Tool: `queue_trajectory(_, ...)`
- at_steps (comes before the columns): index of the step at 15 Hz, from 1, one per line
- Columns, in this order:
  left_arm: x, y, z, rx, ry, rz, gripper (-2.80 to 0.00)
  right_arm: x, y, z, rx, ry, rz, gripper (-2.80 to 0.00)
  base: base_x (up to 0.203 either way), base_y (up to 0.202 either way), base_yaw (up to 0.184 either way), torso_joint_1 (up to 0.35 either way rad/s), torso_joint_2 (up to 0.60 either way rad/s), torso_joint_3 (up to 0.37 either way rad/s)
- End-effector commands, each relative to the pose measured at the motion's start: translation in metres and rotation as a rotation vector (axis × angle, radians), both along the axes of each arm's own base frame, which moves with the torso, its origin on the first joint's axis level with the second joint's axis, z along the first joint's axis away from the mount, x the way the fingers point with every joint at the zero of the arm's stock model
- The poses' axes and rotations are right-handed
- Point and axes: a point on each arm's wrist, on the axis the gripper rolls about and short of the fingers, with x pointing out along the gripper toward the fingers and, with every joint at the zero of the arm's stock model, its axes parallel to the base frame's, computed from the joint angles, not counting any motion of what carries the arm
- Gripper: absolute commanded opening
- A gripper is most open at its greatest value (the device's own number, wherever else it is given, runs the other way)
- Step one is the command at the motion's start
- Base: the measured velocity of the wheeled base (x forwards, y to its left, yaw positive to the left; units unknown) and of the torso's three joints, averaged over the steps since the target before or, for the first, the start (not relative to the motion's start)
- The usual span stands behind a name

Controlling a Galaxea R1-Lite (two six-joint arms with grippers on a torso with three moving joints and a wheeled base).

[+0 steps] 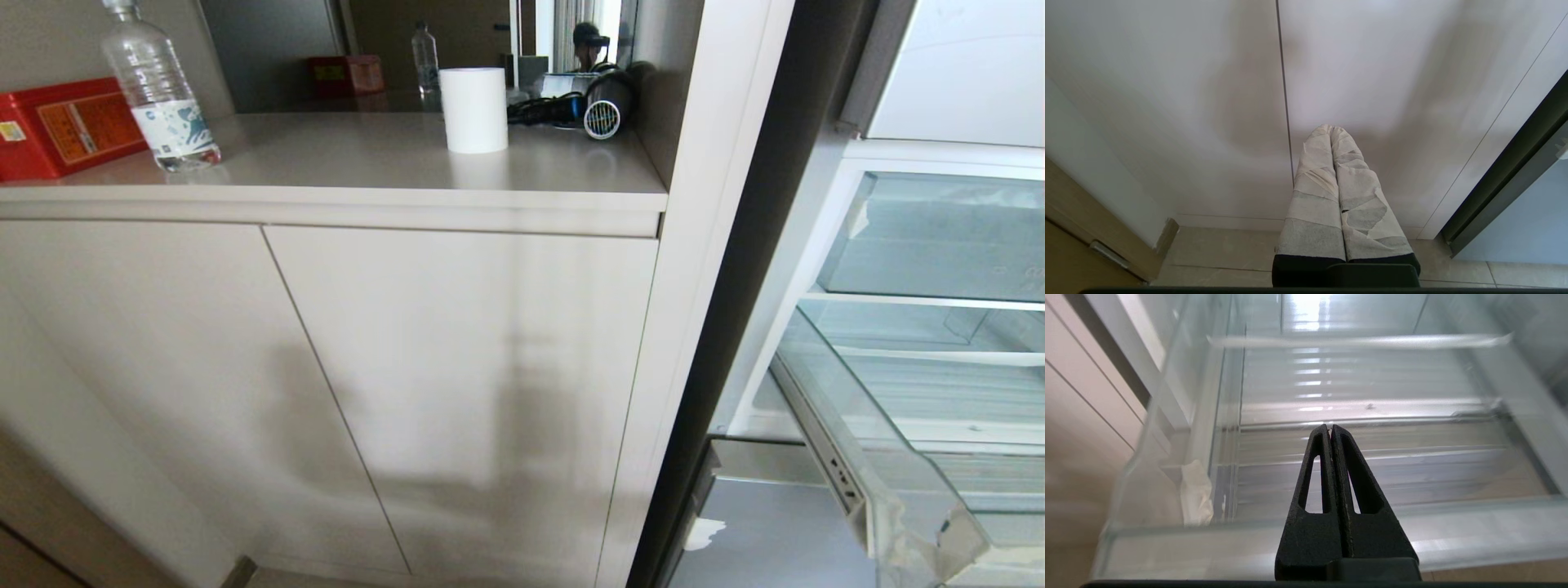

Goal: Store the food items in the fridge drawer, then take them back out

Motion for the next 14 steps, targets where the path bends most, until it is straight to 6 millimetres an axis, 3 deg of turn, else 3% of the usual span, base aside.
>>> queue_trajectory(1,0.0,0.0,0.0,0.0,0.001,0.001,-2.8,-0.036,0.009,0.002,-0.033,-0.138,0.001,-2.8,0.0,0.0,0.0,0.0,0.0,0.0)
queue_trajectory(3,0.0,0.0,0.0,0.0,0.0,0.001,-2.8,-0.061,0.015,-0.003,-0.053,-0.231,0.008,-2.8,0.0,0.0,0.0,0.0,0.0,0.0)
queue_trajectory(5,0.0,0.0,0.0,0.002,0.001,0.001,-2.8,-0.082,0.019,-0.024,-0.068,-0.294,0.033,-2.8,0.0,0.0,0.0,0.0,0.0,0.0)
queue_trajectory(10,0.0,0.0,0.0,0.0,-0.001,0.001,-2.8,-0.057,0.015,-0.122,-0.088,-0.143,0.079,-2.8,0.0,0.0,0.0,0.0,0.0,0.0)
queue_trajectory(14,0.0,0.0,0.0,0.0,-0.001,0.001,-2.8,-0.06,0.015,-0.148,-0.071,0.071,0.217,-2.8,0.0,0.0,0.0,0.0,0.0,0.0)
